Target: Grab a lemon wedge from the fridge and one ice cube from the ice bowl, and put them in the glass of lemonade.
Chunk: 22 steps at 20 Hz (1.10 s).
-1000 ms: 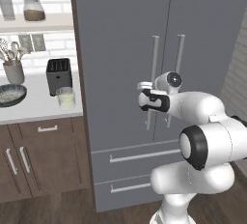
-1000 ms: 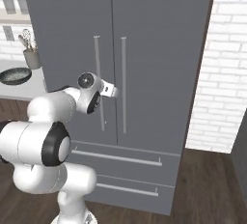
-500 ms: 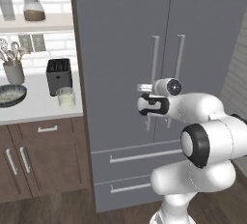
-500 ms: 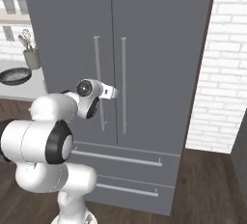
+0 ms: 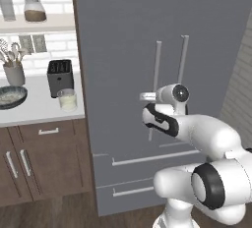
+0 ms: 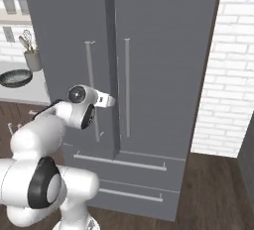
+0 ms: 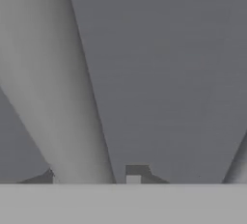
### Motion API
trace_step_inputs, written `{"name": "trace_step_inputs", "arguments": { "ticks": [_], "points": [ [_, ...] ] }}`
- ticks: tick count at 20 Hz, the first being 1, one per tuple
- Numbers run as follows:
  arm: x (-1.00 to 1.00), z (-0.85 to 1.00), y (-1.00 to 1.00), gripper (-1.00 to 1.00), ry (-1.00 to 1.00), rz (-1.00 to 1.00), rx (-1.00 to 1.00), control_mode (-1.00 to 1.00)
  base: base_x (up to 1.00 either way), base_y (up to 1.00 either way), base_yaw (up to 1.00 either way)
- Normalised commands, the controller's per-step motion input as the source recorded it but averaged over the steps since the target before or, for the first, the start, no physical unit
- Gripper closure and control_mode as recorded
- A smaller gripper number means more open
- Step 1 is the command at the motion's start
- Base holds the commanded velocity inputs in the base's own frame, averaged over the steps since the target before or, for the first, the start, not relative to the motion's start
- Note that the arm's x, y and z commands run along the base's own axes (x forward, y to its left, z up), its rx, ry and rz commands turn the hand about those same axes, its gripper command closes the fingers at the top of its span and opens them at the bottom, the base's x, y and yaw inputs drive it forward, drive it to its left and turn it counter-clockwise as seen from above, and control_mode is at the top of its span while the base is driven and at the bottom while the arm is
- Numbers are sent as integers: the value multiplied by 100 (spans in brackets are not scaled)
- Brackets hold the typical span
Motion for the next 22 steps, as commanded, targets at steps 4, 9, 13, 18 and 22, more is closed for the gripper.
{"name": "trace_step_inputs", "arguments": {
  "ticks": [4,9,13,18,22],
  "points": [
    [-96,5,2,100,14,0,0,-100,0,0,0],
    [-78,14,10,100,14,0,0,-100,0,0,0],
    [-69,19,16,100,5,1,0,-100,0,0,0],
    [-63,22,22,100,5,1,0,-100,0,0,0],
    [-53,36,4,-100,1,0,0,-100,0,0,0]
  ]
}}
